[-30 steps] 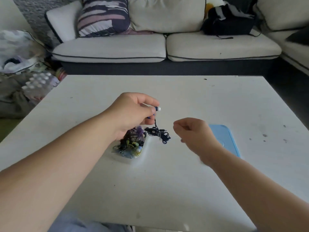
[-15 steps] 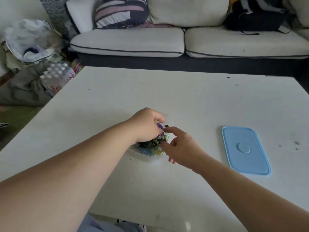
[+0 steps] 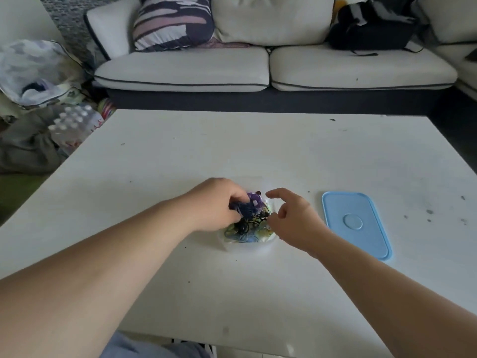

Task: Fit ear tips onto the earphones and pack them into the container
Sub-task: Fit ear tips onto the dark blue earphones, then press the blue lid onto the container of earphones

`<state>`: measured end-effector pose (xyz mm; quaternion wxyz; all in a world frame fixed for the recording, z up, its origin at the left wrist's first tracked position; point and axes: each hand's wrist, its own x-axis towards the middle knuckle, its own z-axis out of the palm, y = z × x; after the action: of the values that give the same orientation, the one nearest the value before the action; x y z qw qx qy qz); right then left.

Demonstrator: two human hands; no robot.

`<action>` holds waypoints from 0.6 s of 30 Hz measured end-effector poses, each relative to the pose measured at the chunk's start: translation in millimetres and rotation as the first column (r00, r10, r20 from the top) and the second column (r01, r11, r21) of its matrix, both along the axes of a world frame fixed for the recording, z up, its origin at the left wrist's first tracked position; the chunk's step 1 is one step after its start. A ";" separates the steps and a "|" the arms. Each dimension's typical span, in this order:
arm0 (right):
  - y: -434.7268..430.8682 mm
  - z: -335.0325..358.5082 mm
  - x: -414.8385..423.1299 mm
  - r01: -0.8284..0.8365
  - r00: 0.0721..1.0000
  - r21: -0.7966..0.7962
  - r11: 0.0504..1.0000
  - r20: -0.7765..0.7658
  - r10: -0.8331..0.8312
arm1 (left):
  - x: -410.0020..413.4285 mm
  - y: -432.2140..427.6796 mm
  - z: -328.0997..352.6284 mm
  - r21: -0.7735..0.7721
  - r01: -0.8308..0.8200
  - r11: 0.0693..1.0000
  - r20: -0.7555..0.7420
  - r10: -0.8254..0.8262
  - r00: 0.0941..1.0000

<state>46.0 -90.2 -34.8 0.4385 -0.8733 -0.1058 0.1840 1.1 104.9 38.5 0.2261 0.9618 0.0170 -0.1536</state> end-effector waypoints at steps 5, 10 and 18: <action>-18.2 -3.4 9.1 0.056 0.993 -0.061 0.997 0.105 -0.050 | 10.7 -33.2 -22.8 0.094 0.143 0.985 0.042 -0.148 0.988; -38.3 2.2 21.8 0.160 0.984 -0.001 0.987 0.081 -0.159 | 19.2 -69.2 -46.4 0.357 0.337 0.871 -0.094 -0.326 0.941; -88.7 0.1 25.7 0.277 0.954 -0.025 0.961 0.127 -0.271 | 14.8 -93.8 -32.8 0.481 0.352 0.803 -0.271 -0.245 0.931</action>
<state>71.7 -178.9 -34.7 0.4338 -0.8983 -0.0065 0.0696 15.9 11.1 5.7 -0.0731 0.9572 -0.0722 -0.2705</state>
